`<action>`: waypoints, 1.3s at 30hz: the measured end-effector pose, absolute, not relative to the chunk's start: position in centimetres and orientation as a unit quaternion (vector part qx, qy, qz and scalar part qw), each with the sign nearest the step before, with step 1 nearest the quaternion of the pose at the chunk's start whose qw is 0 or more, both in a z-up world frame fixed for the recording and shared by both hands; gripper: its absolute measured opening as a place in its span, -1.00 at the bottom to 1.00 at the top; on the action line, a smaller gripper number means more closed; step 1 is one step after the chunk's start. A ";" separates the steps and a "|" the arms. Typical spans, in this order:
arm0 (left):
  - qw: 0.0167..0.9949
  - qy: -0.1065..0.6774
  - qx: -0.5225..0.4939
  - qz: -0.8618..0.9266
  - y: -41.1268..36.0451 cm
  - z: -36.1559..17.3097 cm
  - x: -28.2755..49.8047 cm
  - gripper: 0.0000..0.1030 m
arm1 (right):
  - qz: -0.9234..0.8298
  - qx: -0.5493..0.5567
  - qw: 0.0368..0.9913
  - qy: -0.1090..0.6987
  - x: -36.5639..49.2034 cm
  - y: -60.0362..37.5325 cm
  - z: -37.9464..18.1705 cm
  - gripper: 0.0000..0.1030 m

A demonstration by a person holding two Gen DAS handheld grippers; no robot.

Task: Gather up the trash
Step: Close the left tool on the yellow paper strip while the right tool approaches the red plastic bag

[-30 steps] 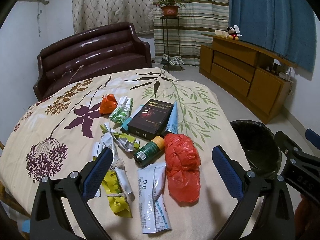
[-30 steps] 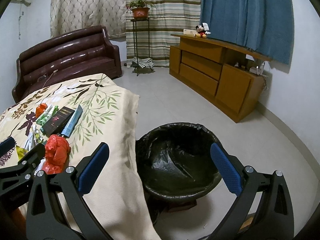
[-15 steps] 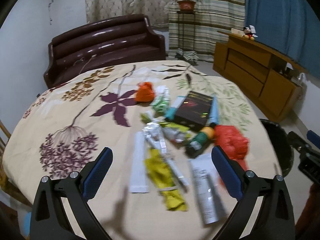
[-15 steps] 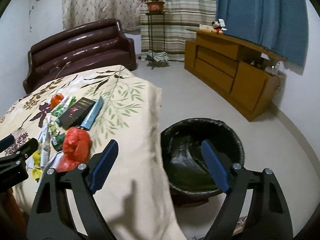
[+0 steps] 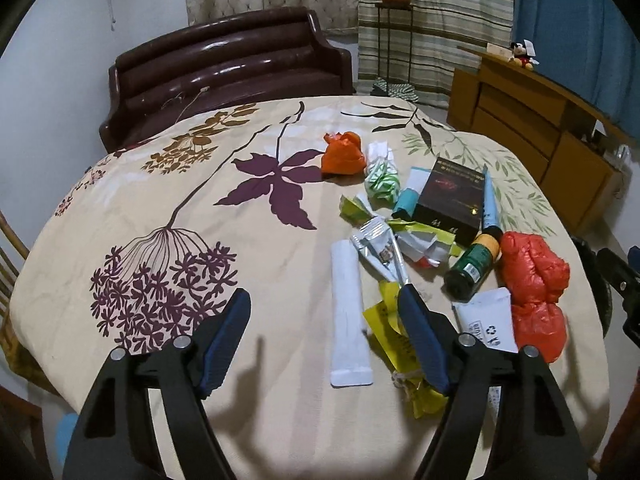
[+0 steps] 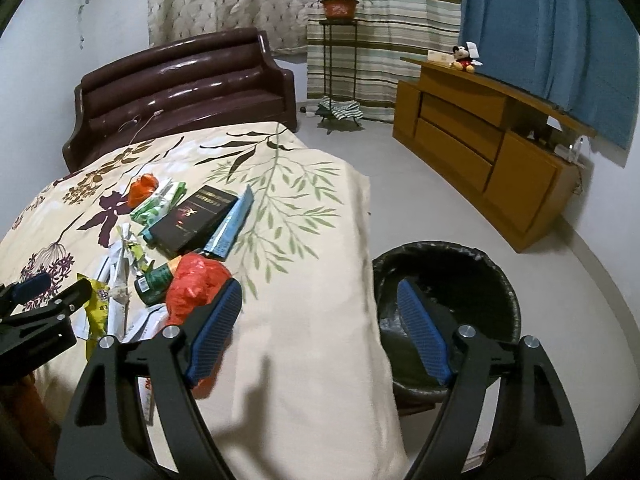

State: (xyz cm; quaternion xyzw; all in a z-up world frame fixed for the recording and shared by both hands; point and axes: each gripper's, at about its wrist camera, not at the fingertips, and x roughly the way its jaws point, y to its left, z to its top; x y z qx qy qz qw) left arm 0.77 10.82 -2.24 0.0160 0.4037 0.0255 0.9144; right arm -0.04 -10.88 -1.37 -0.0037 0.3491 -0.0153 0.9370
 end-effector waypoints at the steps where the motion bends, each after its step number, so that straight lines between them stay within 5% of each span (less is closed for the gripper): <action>1: 0.914 0.405 0.016 0.026 10.9 -2.3 0.8 0.41 | -0.015 -0.005 0.937 0.350 0.0 -10.7 -1.4 0.51; 18: 0.909 0.417 -0.013 -0.005 10.3 -2.1 -0.3 0.39 | -0.011 -0.004 0.934 0.357 0.5 -9.9 -2.2 0.52; 32: 0.899 0.434 -0.027 -0.045 7.8 -3.6 -0.1 -0.55 | 0.001 0.025 0.936 0.352 -0.5 -11.5 -1.8 0.52; 39: 0.904 0.425 -0.012 -0.048 7.4 -3.3 -0.6 -0.58 | 0.006 0.025 0.935 0.354 -0.6 -11.3 -1.8 0.52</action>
